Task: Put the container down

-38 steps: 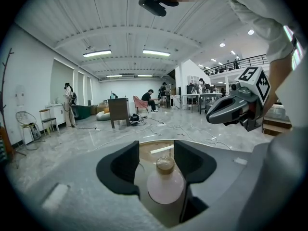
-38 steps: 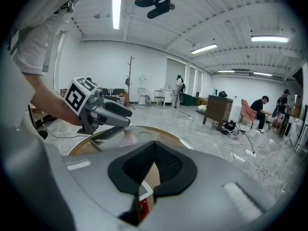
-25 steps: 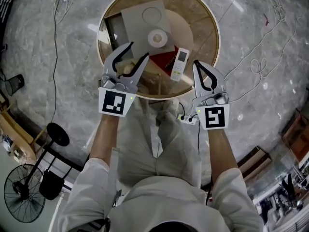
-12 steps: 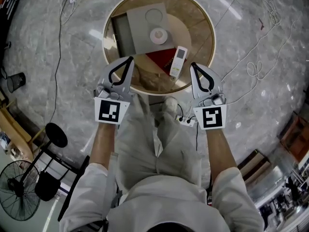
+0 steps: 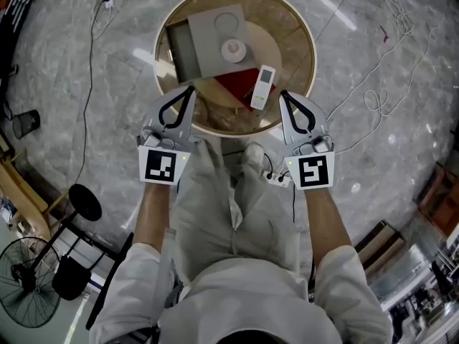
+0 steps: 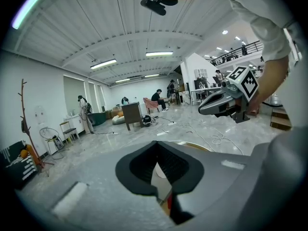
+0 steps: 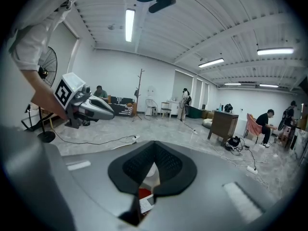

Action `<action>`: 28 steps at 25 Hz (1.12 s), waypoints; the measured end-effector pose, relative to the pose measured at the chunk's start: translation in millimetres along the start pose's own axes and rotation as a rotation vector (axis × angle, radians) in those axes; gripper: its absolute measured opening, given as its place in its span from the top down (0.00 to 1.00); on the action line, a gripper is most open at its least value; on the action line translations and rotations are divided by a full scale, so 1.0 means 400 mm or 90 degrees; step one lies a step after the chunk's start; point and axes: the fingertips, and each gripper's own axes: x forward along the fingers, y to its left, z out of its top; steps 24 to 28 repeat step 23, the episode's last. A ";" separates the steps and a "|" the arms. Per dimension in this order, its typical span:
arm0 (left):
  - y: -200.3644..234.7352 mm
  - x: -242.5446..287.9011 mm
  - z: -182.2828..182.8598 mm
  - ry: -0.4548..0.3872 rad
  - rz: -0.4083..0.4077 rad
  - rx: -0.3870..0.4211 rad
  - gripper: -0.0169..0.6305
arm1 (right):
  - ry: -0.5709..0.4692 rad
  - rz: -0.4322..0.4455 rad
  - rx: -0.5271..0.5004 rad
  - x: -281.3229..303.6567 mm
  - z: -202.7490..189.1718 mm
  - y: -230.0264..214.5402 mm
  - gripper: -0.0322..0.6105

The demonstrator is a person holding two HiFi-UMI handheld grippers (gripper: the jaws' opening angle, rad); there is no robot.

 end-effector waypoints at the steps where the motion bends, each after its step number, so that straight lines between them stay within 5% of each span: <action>1: -0.002 -0.002 0.000 0.000 0.000 0.000 0.96 | -0.002 -0.001 0.001 -0.003 0.001 0.001 0.94; 28: -0.045 -0.014 0.024 0.003 -0.014 0.003 0.96 | 0.005 -0.005 -0.013 -0.052 0.014 -0.008 0.94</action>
